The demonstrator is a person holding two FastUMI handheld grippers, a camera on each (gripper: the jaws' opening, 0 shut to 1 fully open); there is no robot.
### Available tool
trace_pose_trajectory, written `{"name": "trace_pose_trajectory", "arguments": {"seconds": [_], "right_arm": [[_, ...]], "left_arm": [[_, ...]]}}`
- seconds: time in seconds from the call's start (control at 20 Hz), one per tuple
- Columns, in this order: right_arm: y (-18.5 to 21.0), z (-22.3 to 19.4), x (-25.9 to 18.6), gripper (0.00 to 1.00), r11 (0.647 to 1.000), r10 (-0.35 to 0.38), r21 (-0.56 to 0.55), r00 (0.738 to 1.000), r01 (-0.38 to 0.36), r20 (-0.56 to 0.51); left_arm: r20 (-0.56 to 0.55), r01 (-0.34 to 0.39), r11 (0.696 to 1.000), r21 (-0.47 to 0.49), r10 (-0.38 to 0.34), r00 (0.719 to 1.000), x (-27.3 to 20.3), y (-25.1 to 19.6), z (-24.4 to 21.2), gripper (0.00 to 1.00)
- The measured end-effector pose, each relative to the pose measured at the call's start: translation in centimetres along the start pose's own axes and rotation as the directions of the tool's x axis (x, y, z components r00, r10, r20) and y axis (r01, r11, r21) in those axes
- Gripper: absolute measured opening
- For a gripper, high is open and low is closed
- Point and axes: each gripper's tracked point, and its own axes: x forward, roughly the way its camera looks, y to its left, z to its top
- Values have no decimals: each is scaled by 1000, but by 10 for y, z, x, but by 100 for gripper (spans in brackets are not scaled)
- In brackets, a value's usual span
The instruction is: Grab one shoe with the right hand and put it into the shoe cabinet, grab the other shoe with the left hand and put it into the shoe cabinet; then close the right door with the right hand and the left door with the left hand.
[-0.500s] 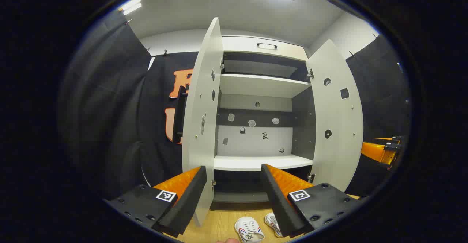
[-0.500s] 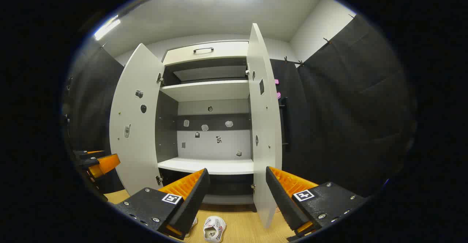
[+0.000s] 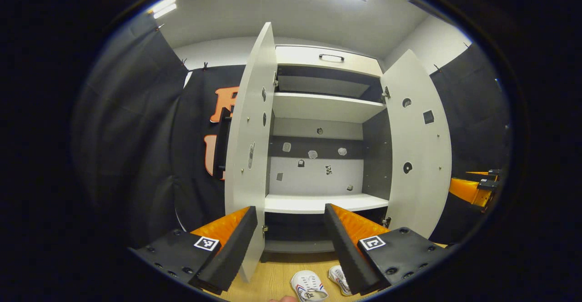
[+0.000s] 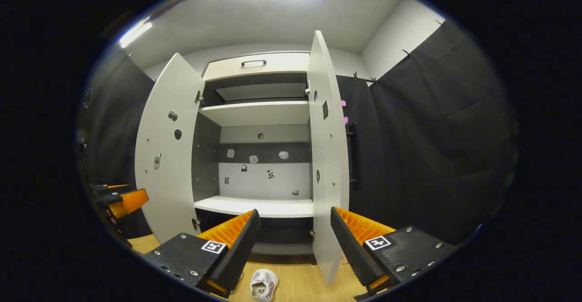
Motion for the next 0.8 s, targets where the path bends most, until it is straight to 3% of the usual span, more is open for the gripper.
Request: {"name": "trace_pose_trajectory", "arguments": {"seconds": [0.8], "right_arm": [[6, -12, 8, 95, 1000, 8, -20, 1000, -8, -22]], "left_arm": [[3, 4, 1000, 5, -4, 1000, 3, -3, -1, 96]]}}
